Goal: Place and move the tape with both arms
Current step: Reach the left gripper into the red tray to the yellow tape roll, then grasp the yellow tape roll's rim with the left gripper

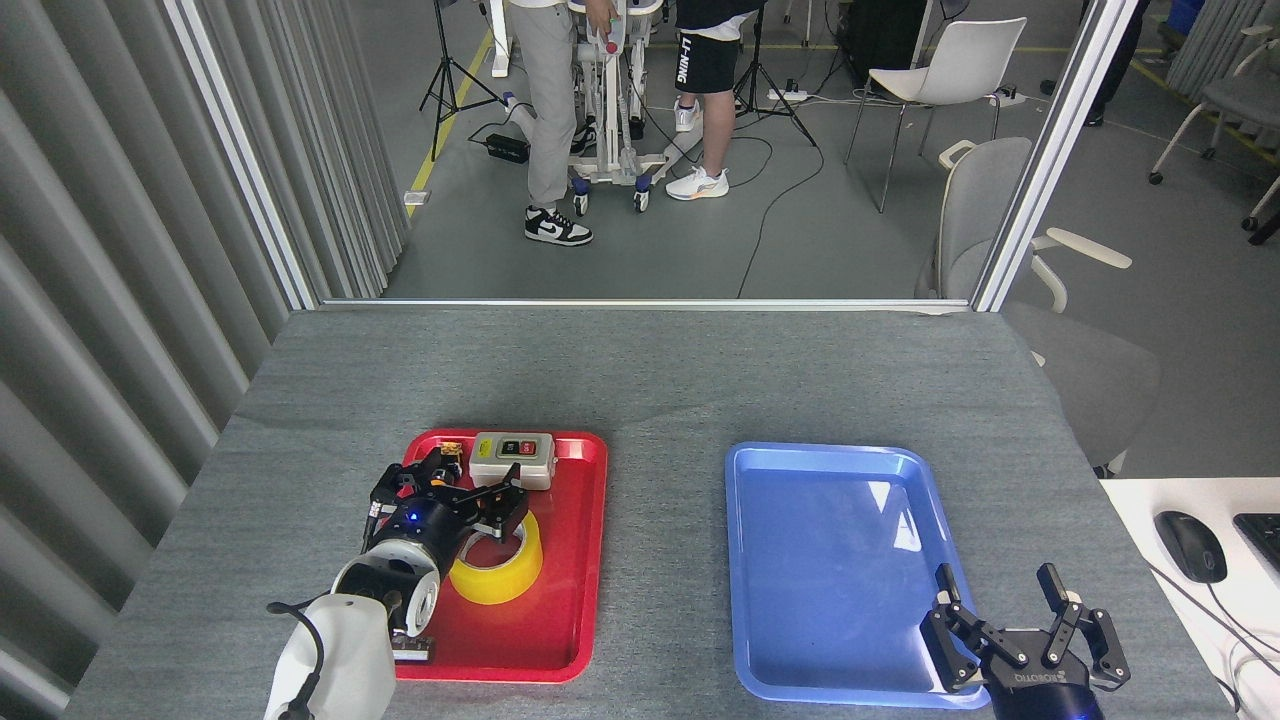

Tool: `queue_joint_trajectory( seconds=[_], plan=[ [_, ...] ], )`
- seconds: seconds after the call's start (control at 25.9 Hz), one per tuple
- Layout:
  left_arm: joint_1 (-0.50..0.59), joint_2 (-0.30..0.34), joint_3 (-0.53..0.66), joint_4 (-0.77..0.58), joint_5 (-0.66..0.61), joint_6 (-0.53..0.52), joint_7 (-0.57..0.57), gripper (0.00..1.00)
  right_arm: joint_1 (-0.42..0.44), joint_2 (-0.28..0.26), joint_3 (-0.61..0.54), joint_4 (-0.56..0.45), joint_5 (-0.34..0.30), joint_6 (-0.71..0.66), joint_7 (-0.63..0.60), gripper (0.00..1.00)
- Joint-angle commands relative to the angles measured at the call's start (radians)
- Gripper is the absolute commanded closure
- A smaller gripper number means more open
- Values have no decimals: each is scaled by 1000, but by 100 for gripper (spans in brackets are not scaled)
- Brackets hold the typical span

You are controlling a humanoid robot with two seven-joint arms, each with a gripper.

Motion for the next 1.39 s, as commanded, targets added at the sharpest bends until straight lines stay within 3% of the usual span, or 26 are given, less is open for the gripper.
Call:
queue_joint_trajectory(
  seconds=[0.0, 0.31, 0.46, 0.73, 0.85, 1.01, 1.35],
  plan=[
    [-24, 9, -1, 4, 4, 0, -121, 0, -2, -2, 0, -1, 3, -1, 0, 0],
    [-79, 19, 1, 23, 9, -1, -372, 0, -11, -5, -3, -1, 9, 5, 0, 0],
    [-136, 39, -2, 76, 87, -12, -493, 0, -5, -4, -3, -1, 9, 5, -1, 0],
    [-208, 75, -13, 170, 167, -105, -526, 0, -5, 6, 0, -1, 40, 5, -1, 0],
    [-216, 80, -13, 173, 182, -148, -602, 0, -8, 6, 2, -1, 40, 5, -1, 0],
    [-222, 72, -13, 188, 219, -150, -671, 0, -10, 6, 7, -1, 40, 5, 0, 0],
    [-222, 66, -41, 250, 218, -156, -668, 0, -11, 6, 8, -1, 41, 5, -1, 0]
  ],
)
